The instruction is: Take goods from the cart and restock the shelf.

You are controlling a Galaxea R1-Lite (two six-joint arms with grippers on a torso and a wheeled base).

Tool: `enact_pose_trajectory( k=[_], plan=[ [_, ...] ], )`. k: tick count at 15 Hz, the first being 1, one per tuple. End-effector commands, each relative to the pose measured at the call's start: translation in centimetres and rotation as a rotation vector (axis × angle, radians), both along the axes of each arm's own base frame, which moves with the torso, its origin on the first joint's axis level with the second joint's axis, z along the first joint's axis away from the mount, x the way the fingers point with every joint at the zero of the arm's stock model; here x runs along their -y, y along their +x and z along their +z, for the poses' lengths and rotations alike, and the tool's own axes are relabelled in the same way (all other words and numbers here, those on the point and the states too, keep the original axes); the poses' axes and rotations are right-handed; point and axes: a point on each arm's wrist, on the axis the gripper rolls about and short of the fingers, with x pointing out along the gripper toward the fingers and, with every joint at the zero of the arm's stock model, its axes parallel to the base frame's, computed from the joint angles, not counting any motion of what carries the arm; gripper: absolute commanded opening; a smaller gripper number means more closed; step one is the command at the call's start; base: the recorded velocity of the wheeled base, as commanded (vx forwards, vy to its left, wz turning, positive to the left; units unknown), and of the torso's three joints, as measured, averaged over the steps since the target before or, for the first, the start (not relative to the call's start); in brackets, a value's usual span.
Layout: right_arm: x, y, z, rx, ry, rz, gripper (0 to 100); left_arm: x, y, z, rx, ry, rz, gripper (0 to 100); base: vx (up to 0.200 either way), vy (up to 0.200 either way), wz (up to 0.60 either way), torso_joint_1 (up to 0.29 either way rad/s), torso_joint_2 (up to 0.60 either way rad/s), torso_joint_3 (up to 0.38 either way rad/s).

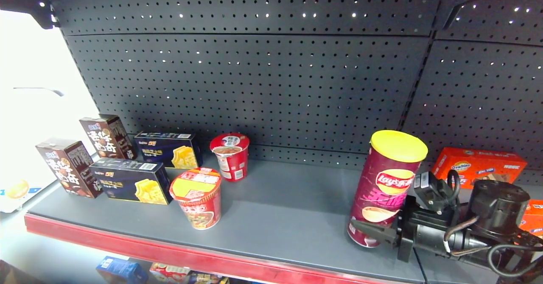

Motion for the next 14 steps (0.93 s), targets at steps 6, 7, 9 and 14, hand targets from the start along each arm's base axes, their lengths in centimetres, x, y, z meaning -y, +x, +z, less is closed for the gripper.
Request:
enact_pose_trajectory(
  k=[6,7,9,14],
  plan=[
    [-0.5,-0.9,-2.6,-0.067,-0.029,0.012,0,0.0,0.0,-0.2,-0.008,0.001,0.002,0,0.000,0.000,0.00,0.000,0.00,0.000],
    [-0.7,-0.8,-3.1,-0.086,-0.038,0.014,0,0.0,0.0,-0.1,-0.006,0.001,0.002,0,0.000,0.000,0.00,0.000,0.00,0.000],
    [-0.9,-0.6,-3.5,-0.099,-0.044,0.022,0,0.0,0.0,-0.1,-0.006,0.001,0.002,0,0.000,0.000,0.00,0.000,0.00,0.000],
    [-1.2,-0.2,-3.6,-0.092,-0.043,0.022,100,0.0,0.0,-0.2,-0.009,0.001,0.002,0,0.000,0.000,0.00,0.000,0.00,0.000]
  ],
)
